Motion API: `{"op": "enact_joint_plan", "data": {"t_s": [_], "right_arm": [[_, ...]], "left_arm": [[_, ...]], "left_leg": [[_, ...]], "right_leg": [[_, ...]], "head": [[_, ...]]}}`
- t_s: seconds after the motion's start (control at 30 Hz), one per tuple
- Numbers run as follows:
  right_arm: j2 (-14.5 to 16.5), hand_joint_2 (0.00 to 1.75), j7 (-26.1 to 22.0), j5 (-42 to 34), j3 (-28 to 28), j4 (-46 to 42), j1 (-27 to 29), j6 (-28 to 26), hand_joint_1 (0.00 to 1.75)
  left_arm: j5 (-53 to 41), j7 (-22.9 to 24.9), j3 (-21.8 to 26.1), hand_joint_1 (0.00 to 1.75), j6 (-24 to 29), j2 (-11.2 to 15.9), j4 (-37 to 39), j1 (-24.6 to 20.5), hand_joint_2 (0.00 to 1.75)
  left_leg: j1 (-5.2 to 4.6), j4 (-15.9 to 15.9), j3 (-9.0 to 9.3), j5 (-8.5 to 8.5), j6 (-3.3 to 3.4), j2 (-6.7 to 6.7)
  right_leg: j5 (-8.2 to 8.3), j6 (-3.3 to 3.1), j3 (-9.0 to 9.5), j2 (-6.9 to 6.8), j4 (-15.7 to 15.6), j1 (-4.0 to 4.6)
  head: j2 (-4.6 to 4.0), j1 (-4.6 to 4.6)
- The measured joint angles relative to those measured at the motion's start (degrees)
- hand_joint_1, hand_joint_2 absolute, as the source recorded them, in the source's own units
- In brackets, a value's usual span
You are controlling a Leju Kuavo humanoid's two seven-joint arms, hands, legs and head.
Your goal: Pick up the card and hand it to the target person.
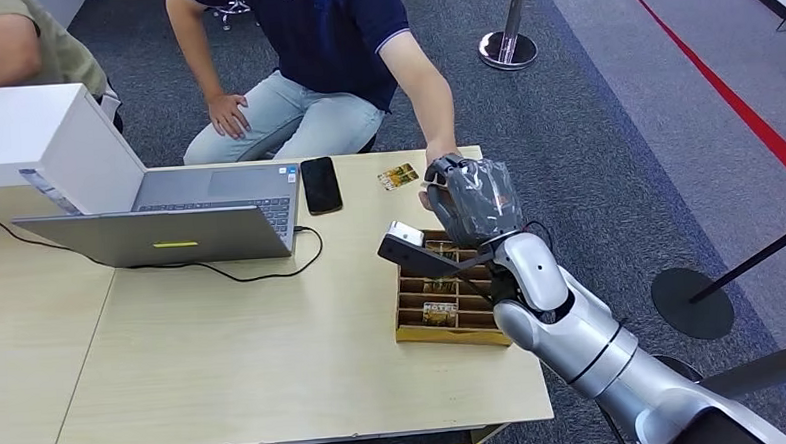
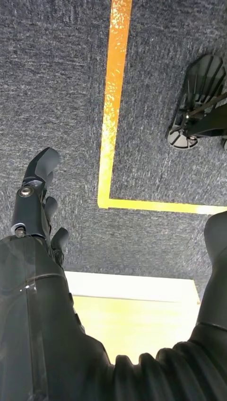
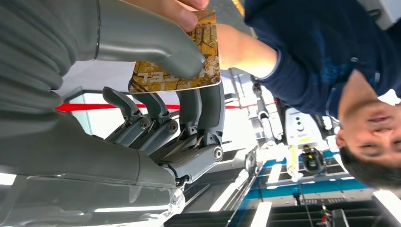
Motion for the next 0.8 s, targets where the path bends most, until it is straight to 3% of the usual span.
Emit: {"op": "enact_joint_plan", "data": {"t_s": [0.03,0.17,0.23,0.37,0.8], "right_arm": [[0.25,1.75,0.0,-0.02,0.12,1.11,-0.46,-0.09,1.61],[1.29,1.75,0.02,-0.14,0.27,5.48,-1.68,-0.39,0.0],[1.74,1.75,0.02,-0.23,0.31,7.18,-1.9,-0.55,0.0],[2.3,1.75,0.04,-0.57,0.33,10.0,-2.2,-1.04,0.0],[1.76,1.75,1.54,-5.02,-0.61,13.67,-1.82,-4.08,0.0]], "left_arm": [[-0.16,0.11,-0.09,0.0,-0.04,0.03,0.0,-0.01,1.75],[-0.59,0.31,-0.75,0.0,-0.31,0.2,0.0,-0.02,1.75],[-0.8,0.28,-0.98,0.0,-0.66,0.25,0.0,-0.02,1.75],[-1.33,-0.54,-1.23,0.0,-1.45,0.43,0.0,-0.01,0.0],[-0.74,-2.09,-2.26,0.0,-1.01,0.97,0.13,0.03,0.0]], "left_leg": [[0.0,0.0,-0.01,0.0,0.0,0.0],[0.0,0.0,-0.01,0.0,0.0,0.0],[0.0,0.0,0.0,0.0,0.0,0.0],[0.0,0.0,0.01,0.0,0.0,0.0],[-0.01,0.03,0.02,0.0,0.0,0.02]], "right_leg": [[0.0,0.0,-0.01,0.0,0.0,0.0],[0.0,0.0,-0.02,0.0,-0.01,0.0],[0.0,0.0,-0.02,0.0,-0.01,0.0],[0.0,0.0,-0.02,0.0,-0.01,0.0],[0.0,0.0,-0.09,0.03,-0.02,0.0]], "head": [[0.0,0.01],[0.0,0.0],[0.0,0.0],[0.0,-0.01],[0.0,0.0]]}}
